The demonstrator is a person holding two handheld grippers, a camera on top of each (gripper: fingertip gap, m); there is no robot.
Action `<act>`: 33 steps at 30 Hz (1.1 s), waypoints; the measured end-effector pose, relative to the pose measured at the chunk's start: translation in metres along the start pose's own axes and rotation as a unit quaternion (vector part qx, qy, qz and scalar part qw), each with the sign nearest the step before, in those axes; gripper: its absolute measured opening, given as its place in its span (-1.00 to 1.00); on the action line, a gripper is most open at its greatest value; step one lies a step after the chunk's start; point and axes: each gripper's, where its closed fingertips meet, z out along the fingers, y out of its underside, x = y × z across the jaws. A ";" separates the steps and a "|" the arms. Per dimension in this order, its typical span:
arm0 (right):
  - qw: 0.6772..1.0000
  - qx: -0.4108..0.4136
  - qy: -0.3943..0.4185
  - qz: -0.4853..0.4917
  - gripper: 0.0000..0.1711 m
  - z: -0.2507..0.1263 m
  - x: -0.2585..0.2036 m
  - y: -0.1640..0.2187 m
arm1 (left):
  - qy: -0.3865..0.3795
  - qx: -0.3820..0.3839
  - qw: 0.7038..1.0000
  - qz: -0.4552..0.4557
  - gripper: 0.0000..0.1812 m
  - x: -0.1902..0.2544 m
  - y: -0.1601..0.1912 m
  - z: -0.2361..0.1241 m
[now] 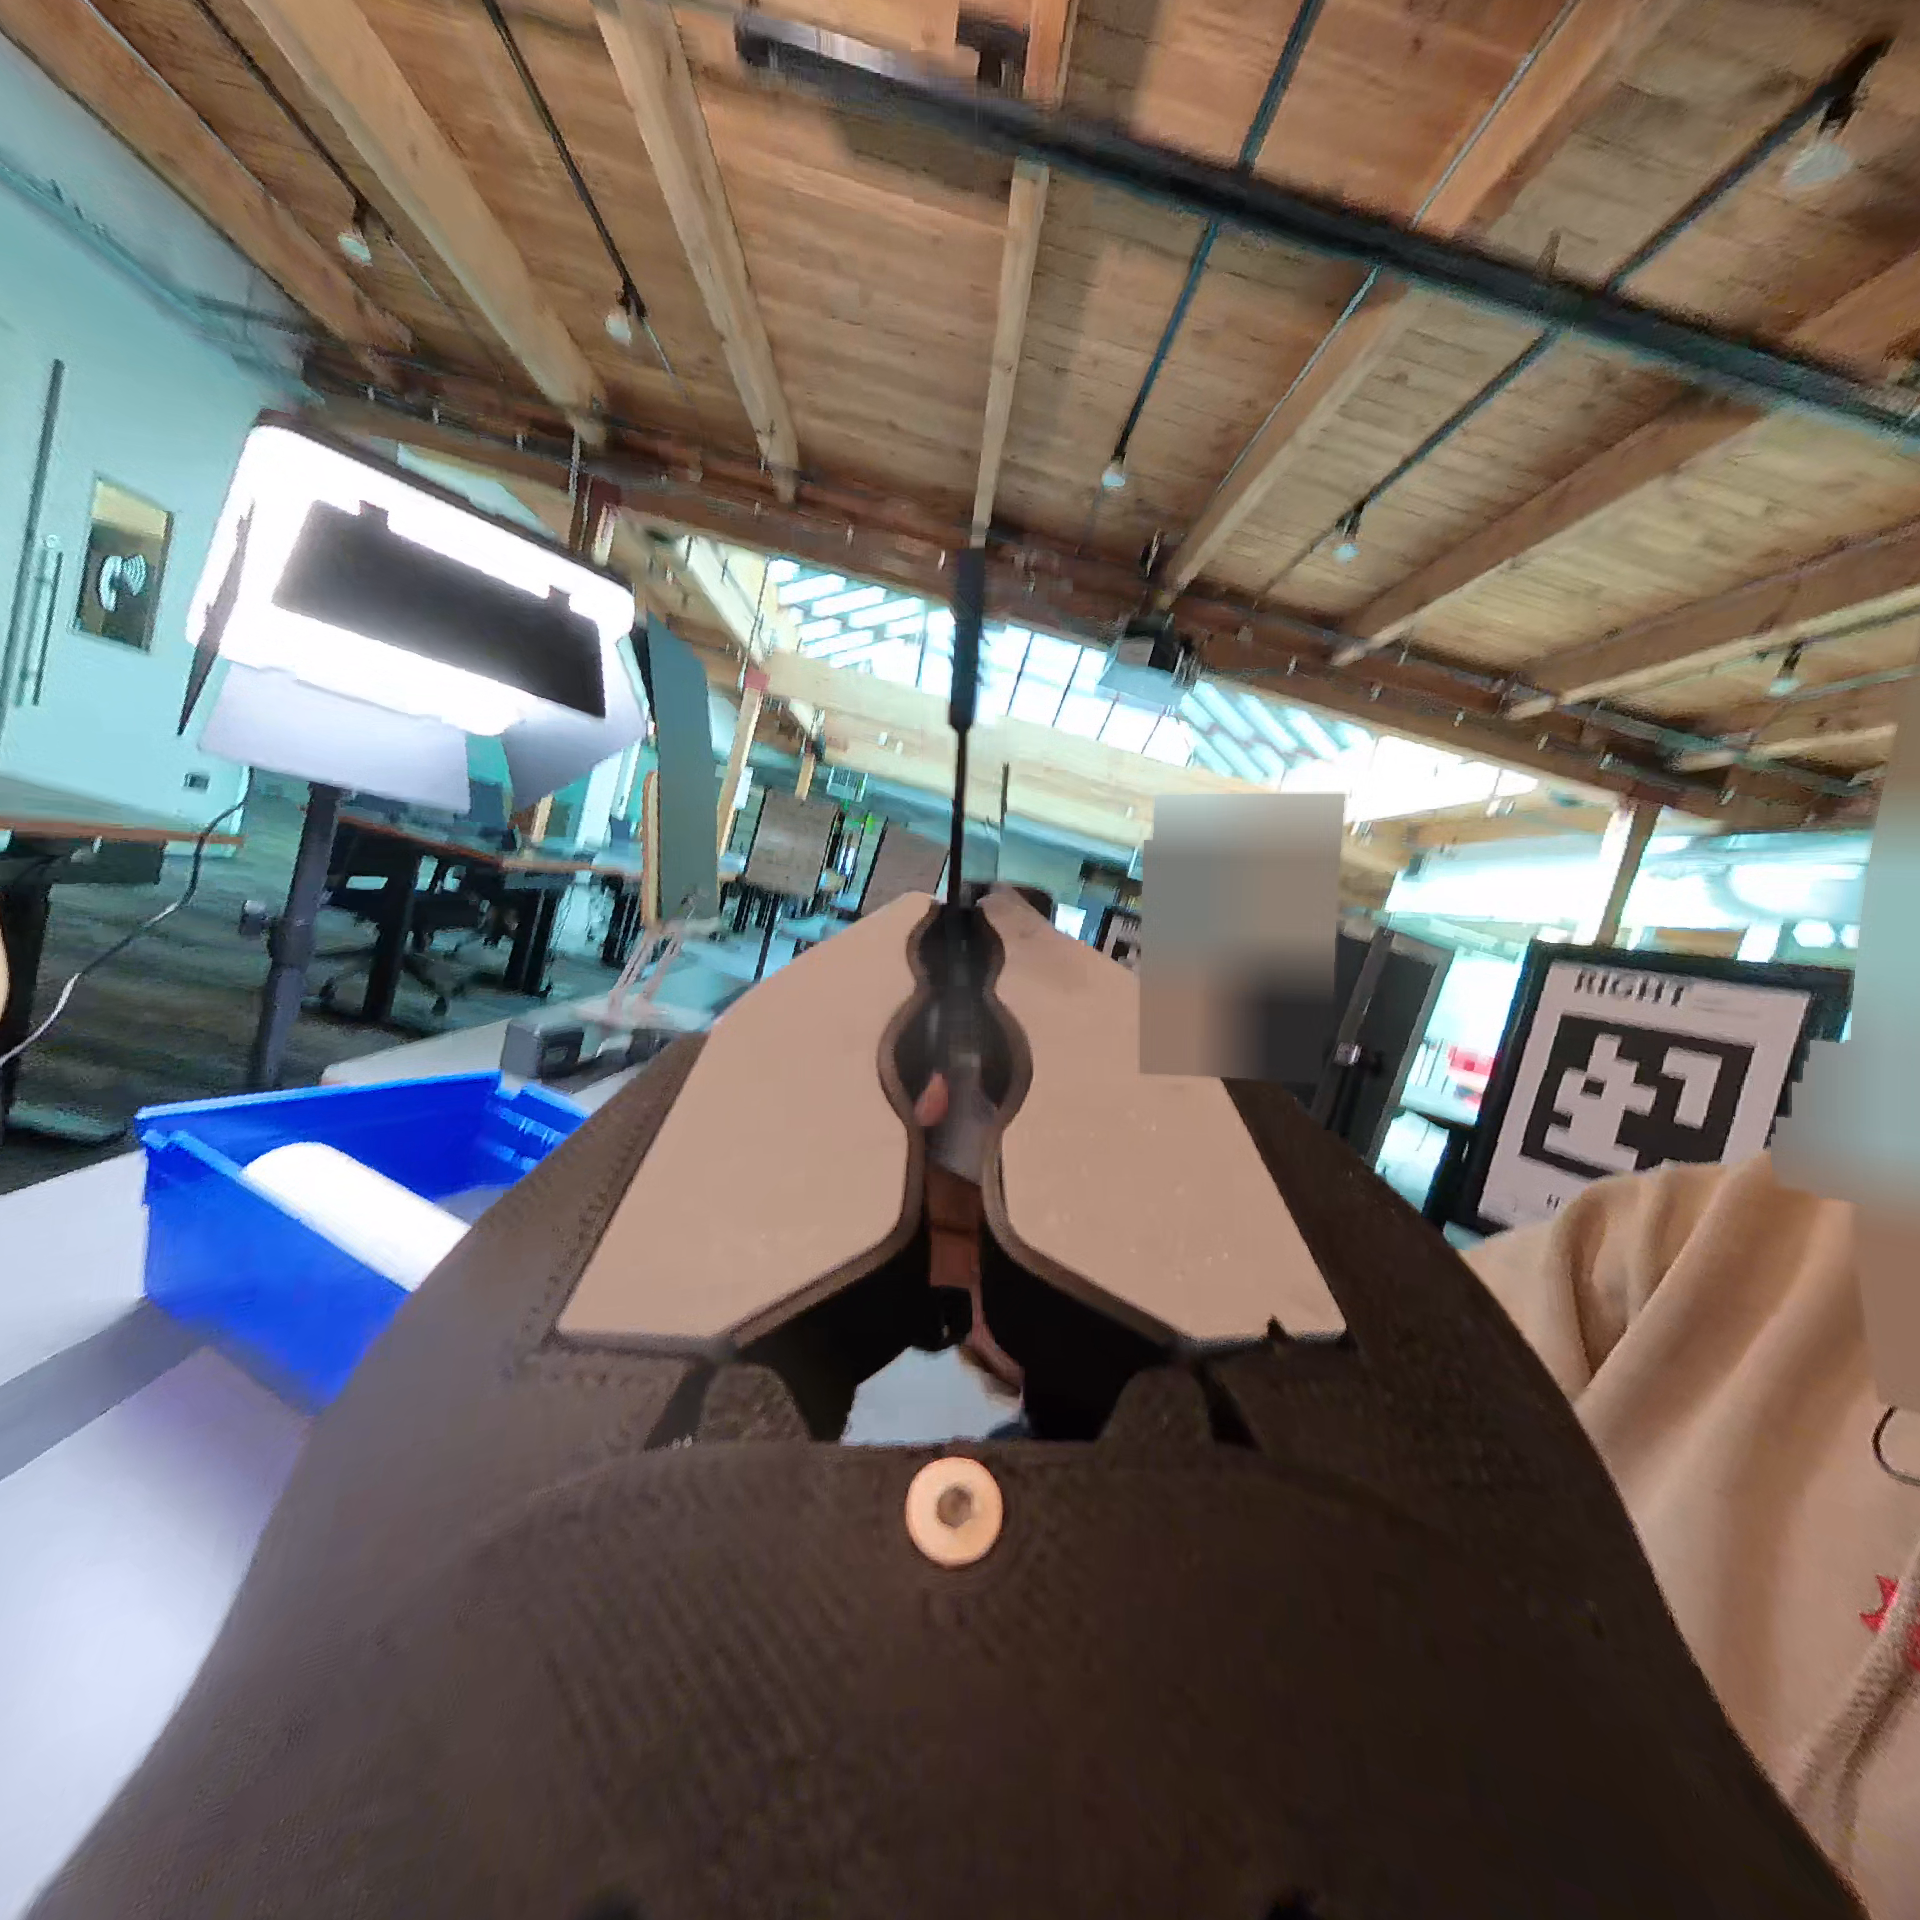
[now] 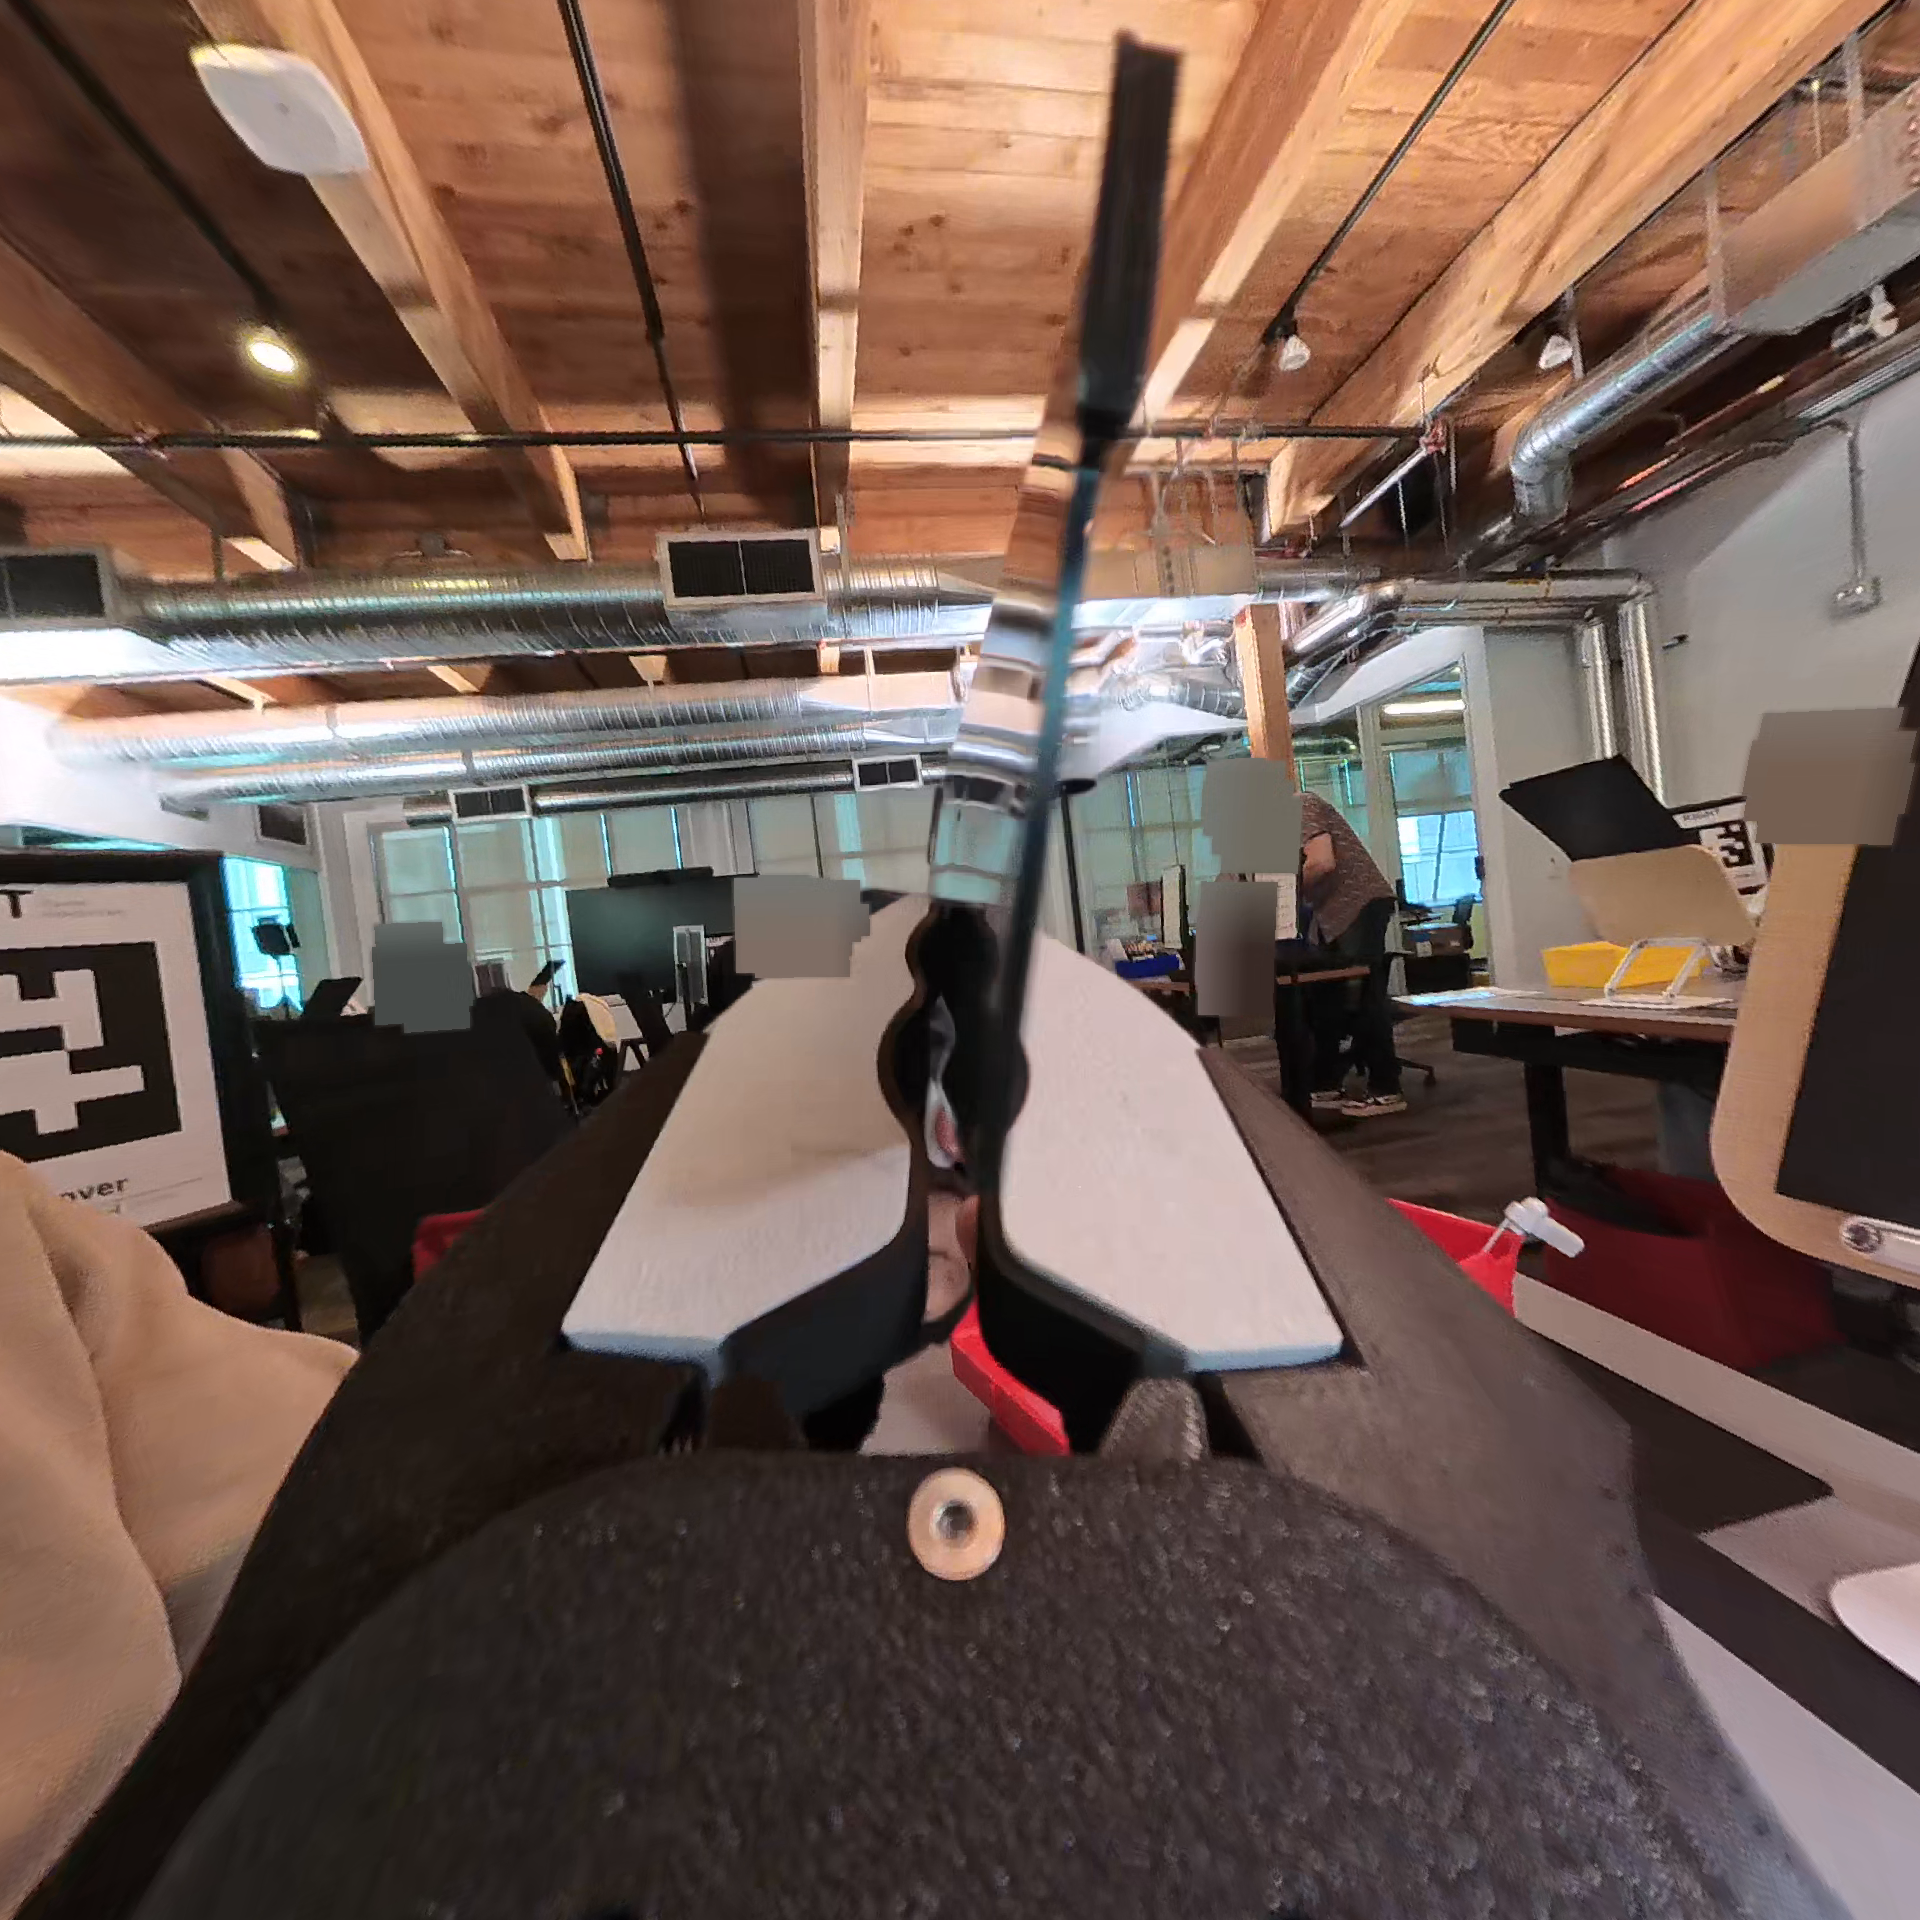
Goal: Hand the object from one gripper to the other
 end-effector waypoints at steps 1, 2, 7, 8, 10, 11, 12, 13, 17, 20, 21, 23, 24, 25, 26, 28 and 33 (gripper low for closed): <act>1.000 0.011 -0.005 0.005 -0.99 0.001 -0.002 -0.001 | 0.007 0.024 1.000 -0.005 -0.94 0.001 -0.003 0.000; 1.000 0.019 -0.006 0.010 -0.99 0.002 -0.004 -0.002 | 0.017 0.047 0.999 -0.009 -0.83 0.003 -0.004 0.000; 0.999 0.041 -0.003 0.034 -0.98 0.004 -0.005 0.000 | 0.035 0.019 0.999 -0.006 -0.81 0.012 0.026 0.020; 0.999 0.034 -0.004 0.037 -0.98 0.006 -0.006 0.004 | 0.026 0.022 0.999 0.003 -0.87 0.011 0.026 0.021; 0.999 0.025 -0.007 0.034 -0.98 0.009 -0.008 0.011 | 0.012 0.034 0.999 0.001 -0.98 0.007 0.023 0.019; 0.999 0.024 -0.006 0.042 -0.98 0.011 -0.008 0.013 | 0.015 0.035 0.999 -0.004 -0.98 0.007 0.022 0.017; 0.999 0.016 -0.002 0.049 -0.98 0.012 -0.007 0.016 | 0.013 0.033 0.999 -0.006 -0.97 0.005 0.021 0.015; 0.999 0.006 0.001 0.051 -0.98 0.012 -0.005 0.018 | 0.010 0.035 0.999 -0.003 -0.97 0.003 0.018 0.013; 0.999 0.006 0.015 0.034 -0.85 0.004 0.005 0.011 | 0.003 0.065 0.998 -0.005 -0.98 0.000 -0.003 0.000; 1.000 -0.015 0.003 0.025 -0.99 0.004 0.003 0.016 | -0.013 0.066 0.998 -0.010 -0.97 -0.008 -0.007 -0.005; 1.000 -0.014 0.006 0.025 -0.98 0.006 0.003 0.018 | -0.020 0.079 0.997 -0.011 -0.95 -0.010 -0.009 -0.006; 1.000 -0.002 0.014 0.024 -0.98 0.007 0.003 0.021 | -0.035 0.104 0.994 0.000 -0.84 -0.012 -0.007 -0.005; 0.999 0.005 0.016 0.029 -0.98 0.008 0.002 0.023 | -0.037 0.094 0.995 0.001 -0.83 -0.012 0.001 0.000; 0.999 0.012 0.020 0.034 -0.99 0.009 0.002 0.025 | -0.030 0.073 0.997 -0.001 -0.87 -0.010 0.012 0.006; 0.999 0.018 0.022 0.037 -0.98 0.010 0.002 0.028 | -0.023 0.058 0.998 -0.003 -0.90 -0.007 0.020 0.012; 0.998 0.023 0.021 0.046 -0.98 0.012 0.001 0.033 | -0.021 0.052 0.998 0.004 -0.95 -0.006 0.021 0.013; 0.998 -0.062 0.022 -0.010 -0.86 0.008 0.007 0.035 | -0.013 -0.014 1.000 -0.004 -0.98 -0.006 0.008 0.001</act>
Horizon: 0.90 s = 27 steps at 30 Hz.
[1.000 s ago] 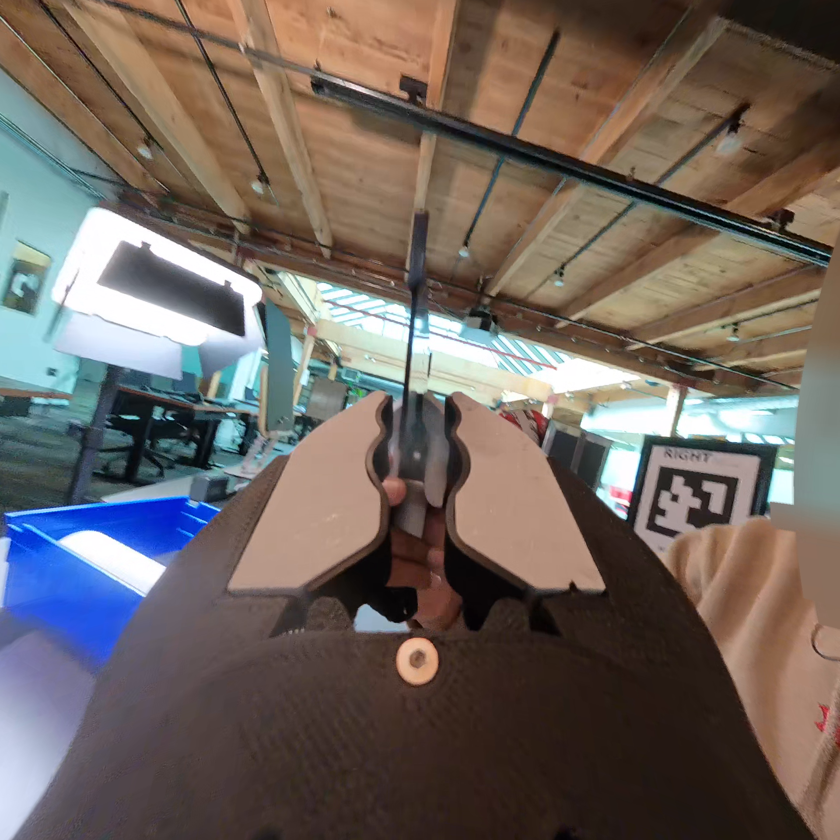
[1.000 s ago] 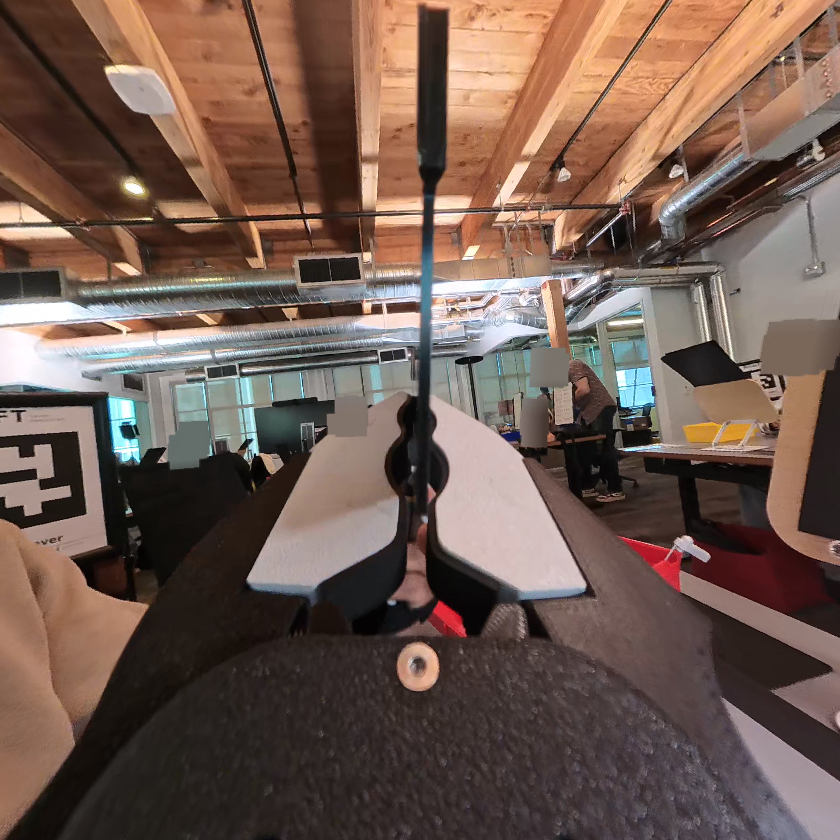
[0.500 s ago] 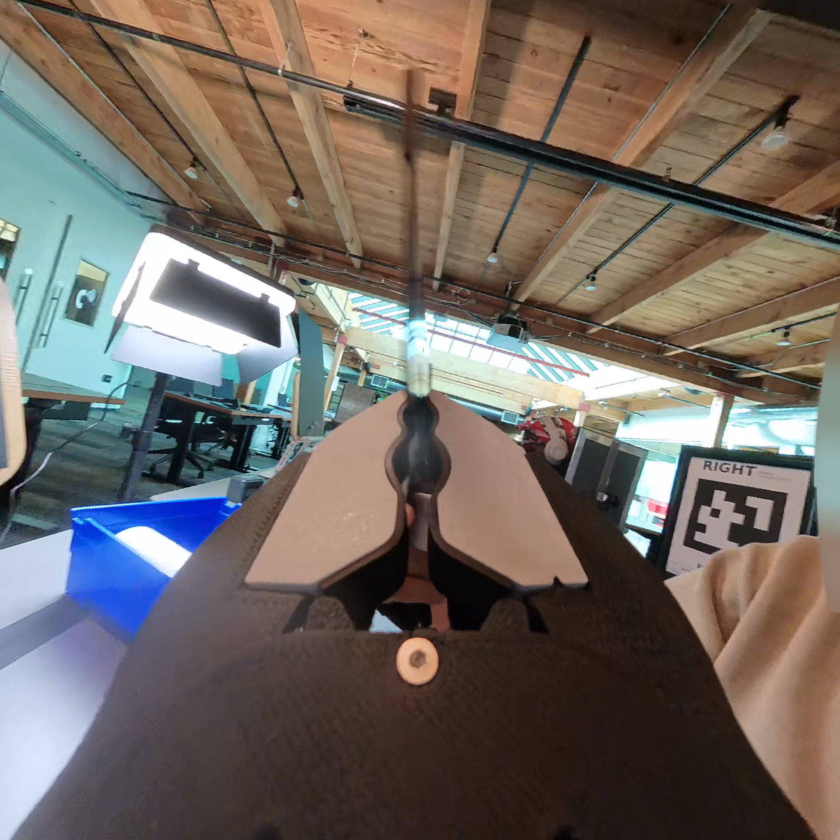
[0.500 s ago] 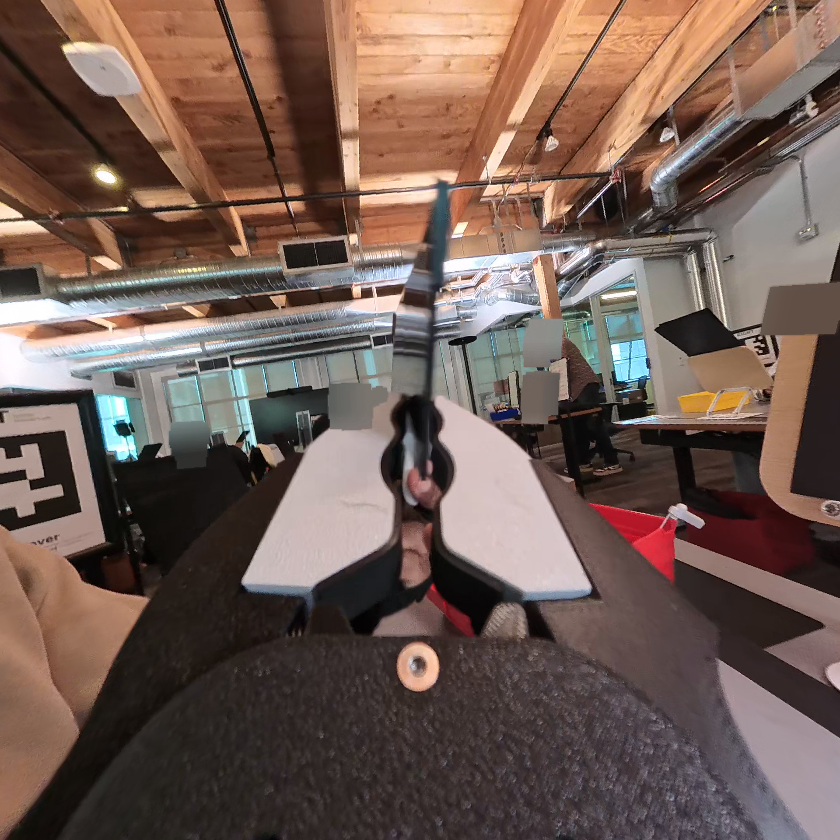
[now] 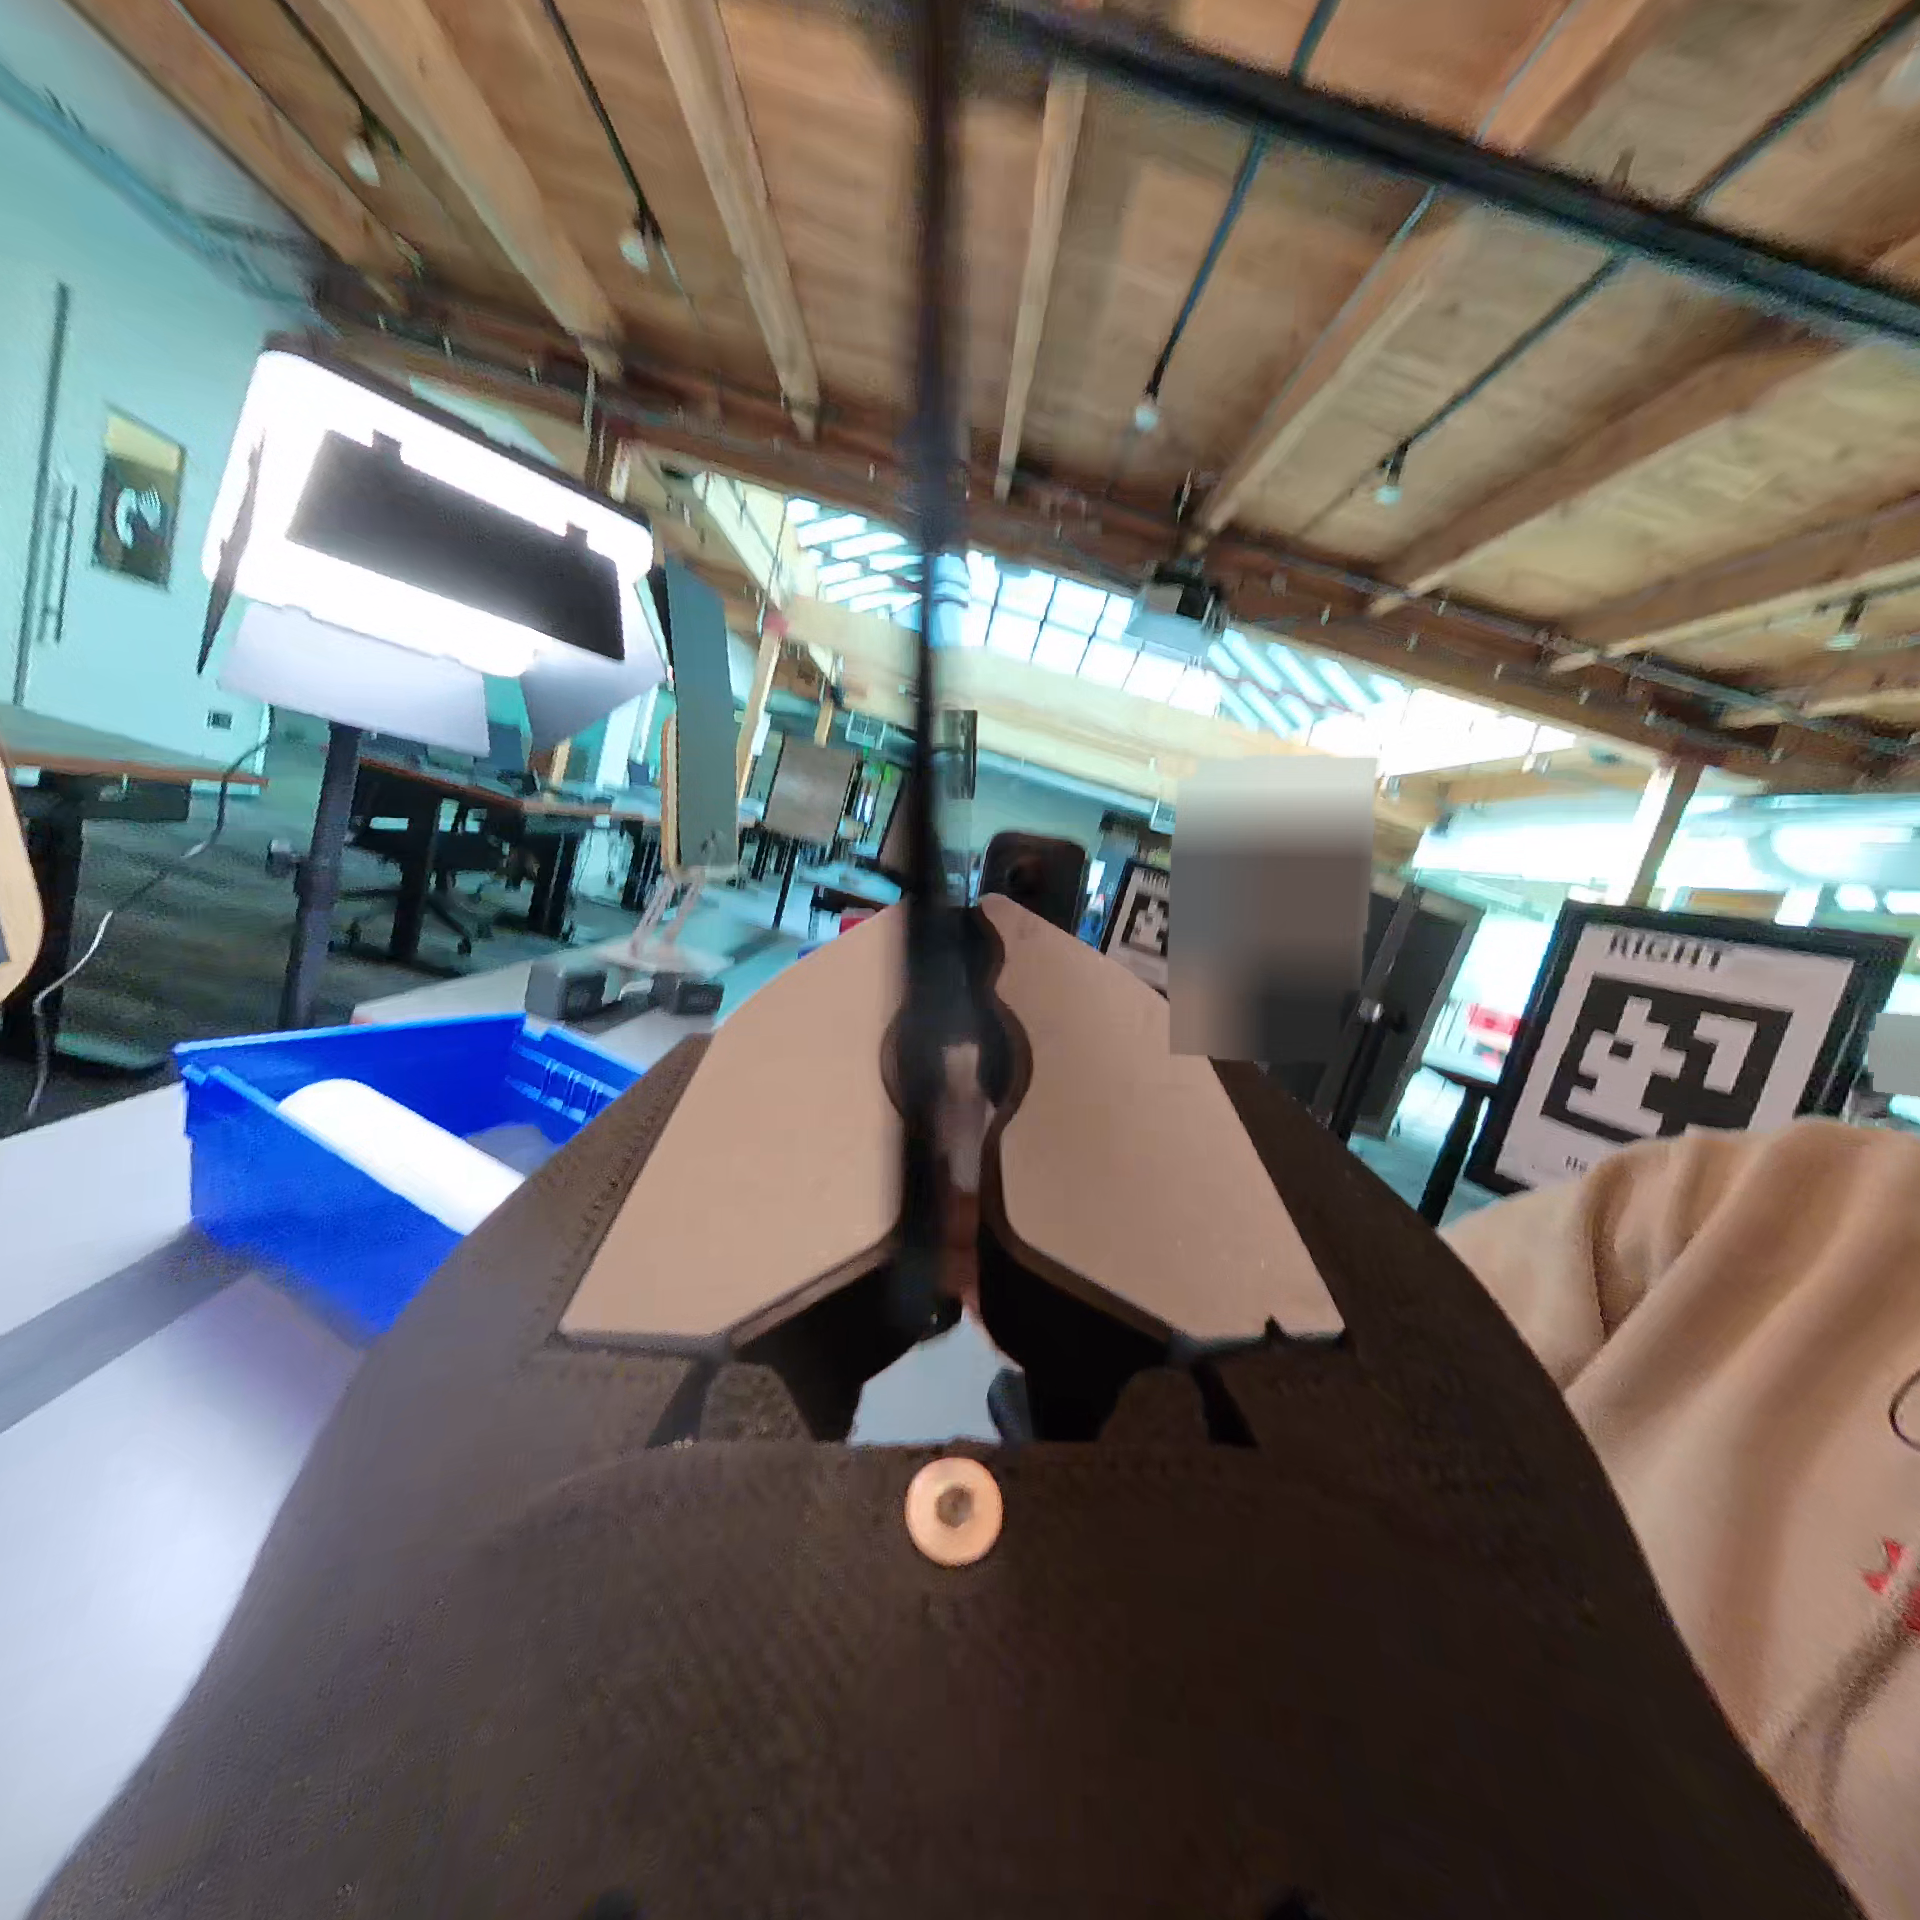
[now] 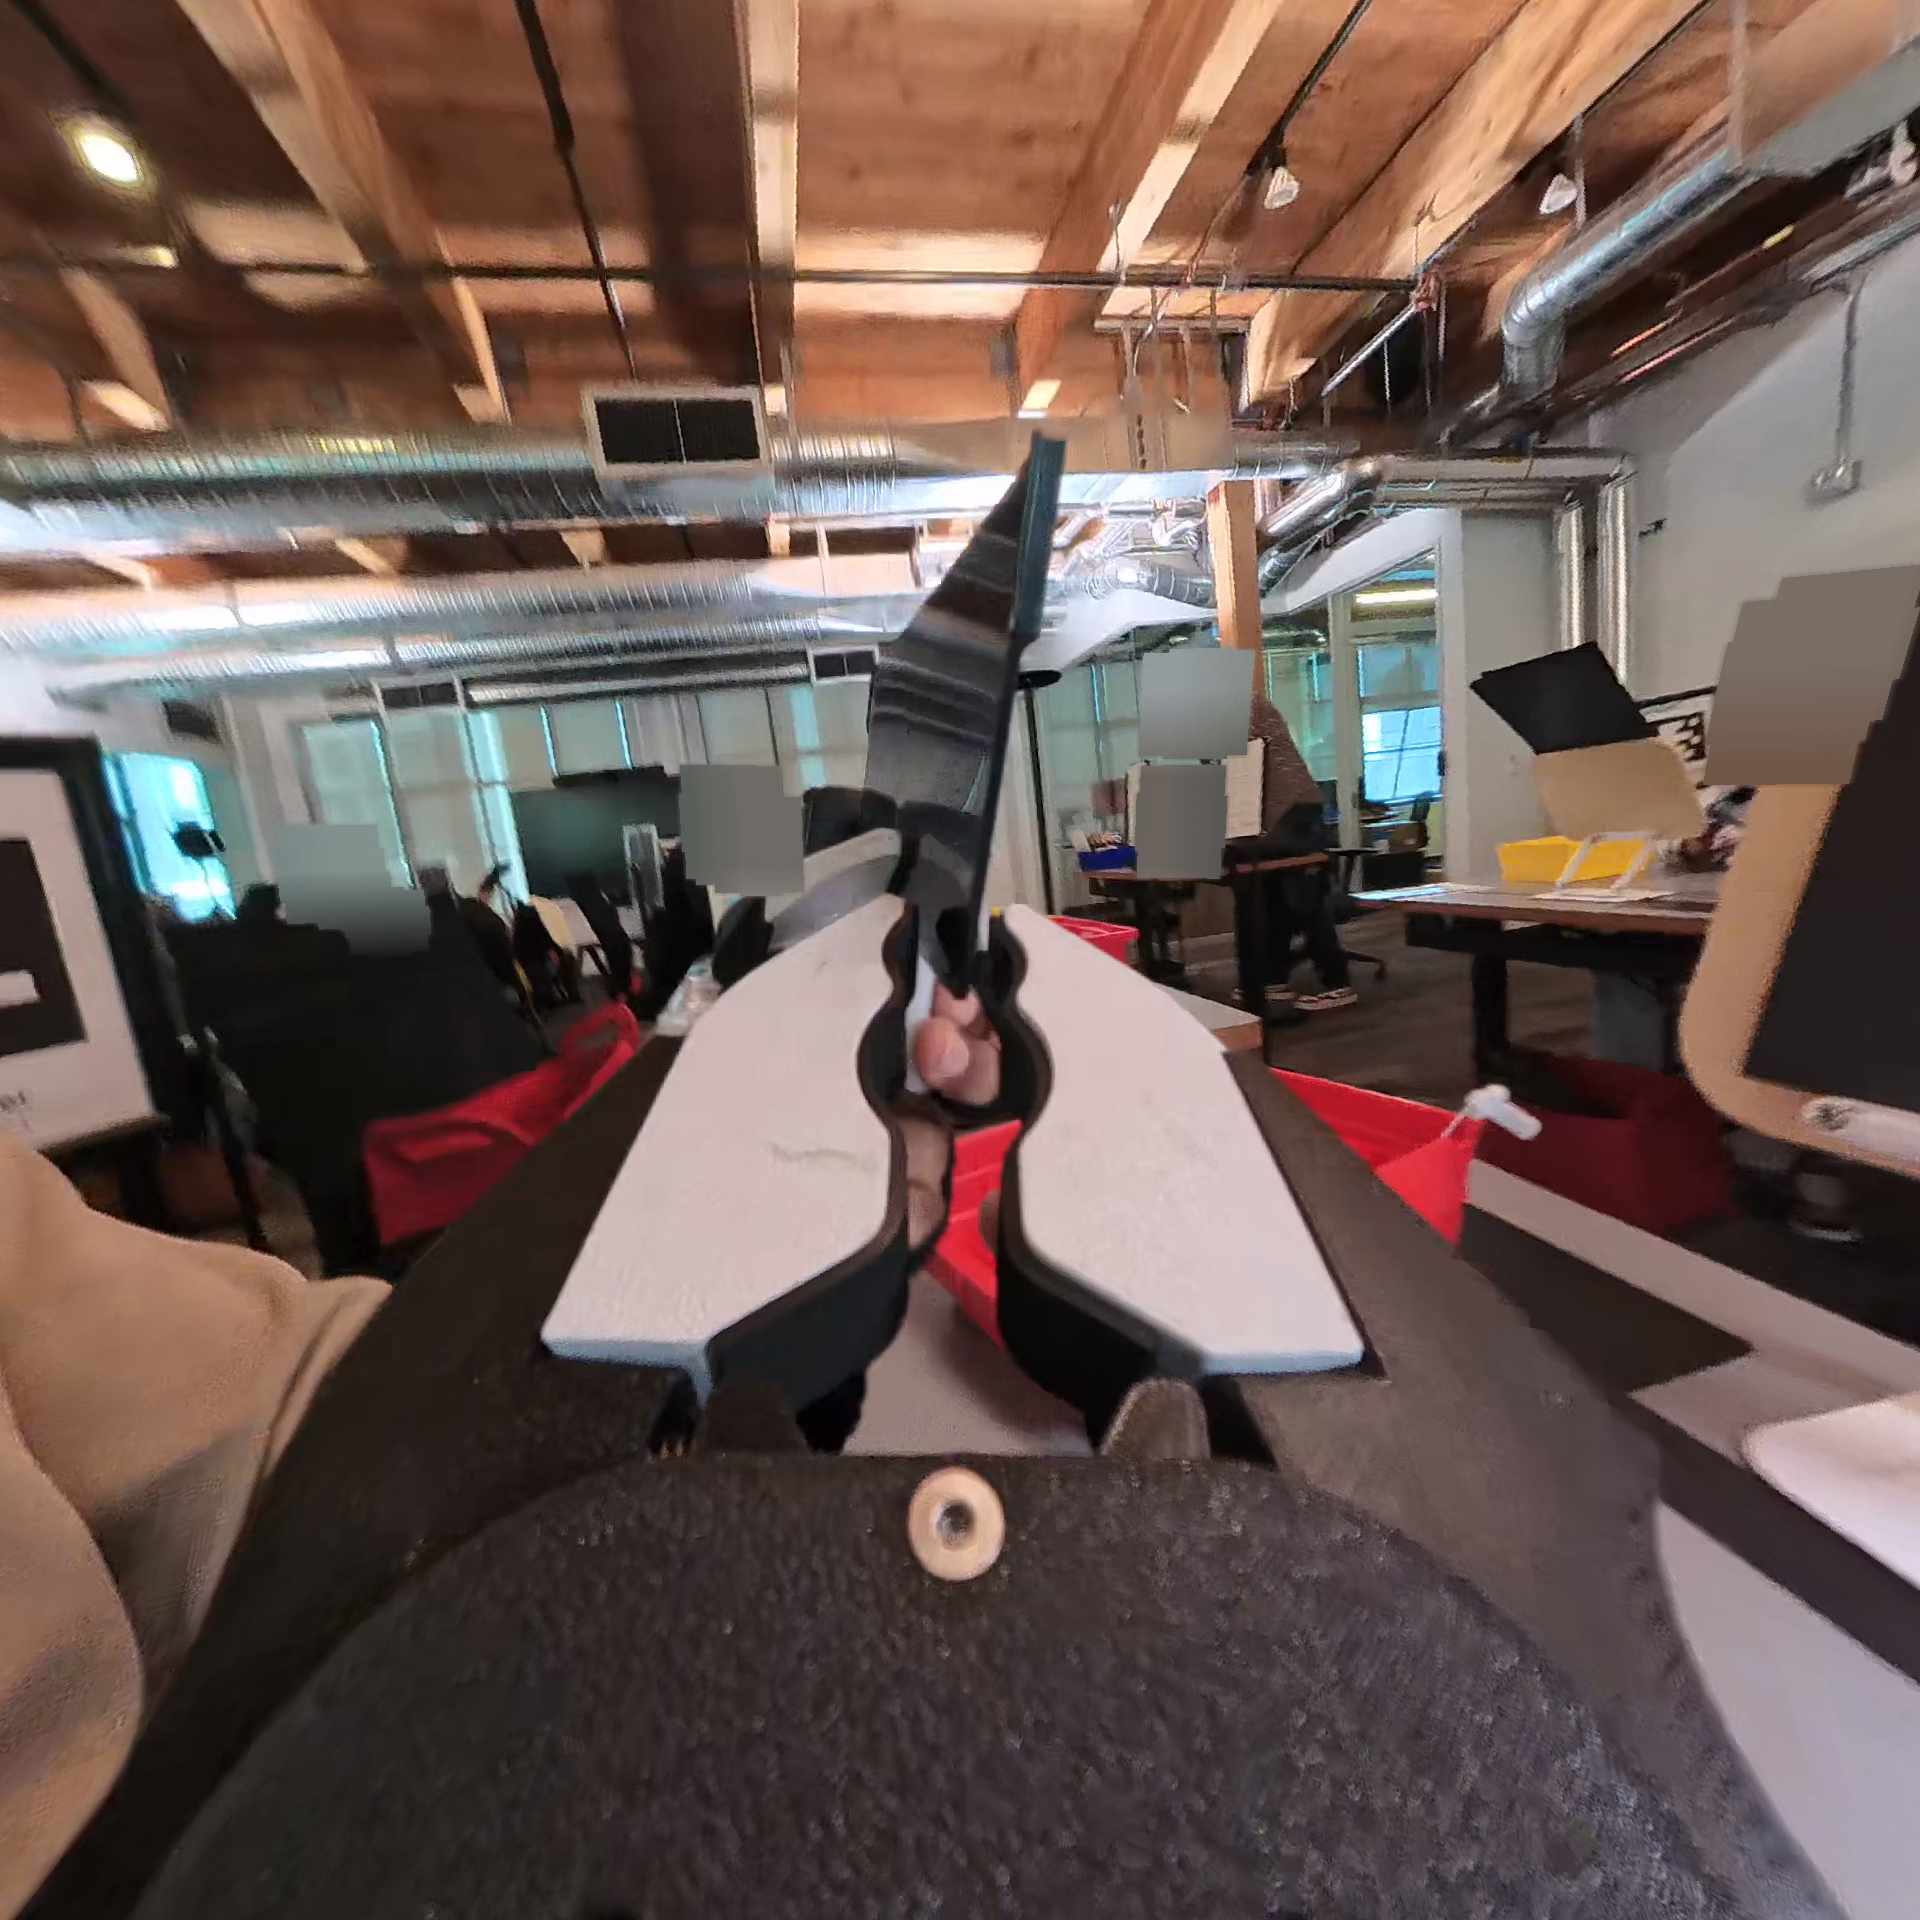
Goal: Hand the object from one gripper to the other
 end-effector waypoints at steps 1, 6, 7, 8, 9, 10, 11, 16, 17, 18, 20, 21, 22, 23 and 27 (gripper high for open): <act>1.000 -0.005 -0.002 -0.013 -0.81 -0.002 0.000 -0.004 | -0.003 -0.020 1.000 0.005 -0.96 0.000 0.000 -0.002; 0.999 -0.018 -0.022 -0.015 -0.96 -0.001 -0.009 -0.002 | -0.001 -0.031 1.000 0.008 -0.96 0.003 -0.005 -0.005; 1.000 -0.004 -0.028 -0.004 -0.98 0.001 -0.012 -0.002 | 0.002 -0.007 1.000 0.009 -0.96 0.005 -0.010 -0.006; 0.999 0.015 -0.030 0.009 -0.98 0.003 -0.013 -0.002 | 0.003 0.028 1.000 0.007 -0.94 0.006 -0.017 -0.006; 0.999 0.035 -0.030 0.016 -0.98 0.004 -0.015 -0.001 | 0.000 0.064 0.998 0.002 -0.90 0.006 -0.023 -0.008; 0.998 0.057 -0.027 0.022 -0.98 0.005 -0.016 0.001 | -0.002 0.084 0.996 0.000 -0.89 0.006 -0.024 -0.007; 0.997 0.072 -0.026 0.033 -0.98 0.006 -0.016 0.005 | -0.003 0.076 0.997 0.003 -0.91 0.006 -0.019 -0.004; 0.991 0.080 -0.032 0.103 -0.98 0.009 -0.007 0.023 | -0.024 -0.012 1.000 0.013 -1.00 -0.005 0.002 0.000; 0.994 0.048 -0.040 0.092 -0.98 0.010 -0.007 0.027 | -0.025 -0.034 0.999 0.018 -1.00 -0.004 0.003 -0.001; 0.996 0.012 -0.047 0.069 -0.96 0.010 -0.008 0.030 | -0.019 -0.062 0.998 0.017 -0.99 -0.002 0.005 -0.003; 0.998 -0.028 -0.048 0.021 -0.81 0.005 -0.007 0.029 | -0.017 -0.123 0.992 0.017 -0.98 0.001 0.013 -0.006; 0.998 -0.036 -0.052 0.009 -0.75 0.003 -0.008 0.026 | -0.019 -0.155 0.988 0.020 -1.00 0.002 0.019 -0.008; 0.997 -0.042 -0.063 0.005 -0.75 0.002 -0.012 0.024 | -0.020 -0.182 0.983 0.023 -0.99 0.003 0.026 -0.009; 0.996 -0.048 -0.070 0.003 -0.82 0.003 -0.015 0.025 | -0.019 -0.195 0.980 0.026 -0.99 0.004 0.029 -0.009; 0.997 0.006 -0.064 0.037 -0.98 0.007 -0.017 0.019 | -0.010 -0.142 0.989 0.036 -0.98 0.008 0.017 -0.003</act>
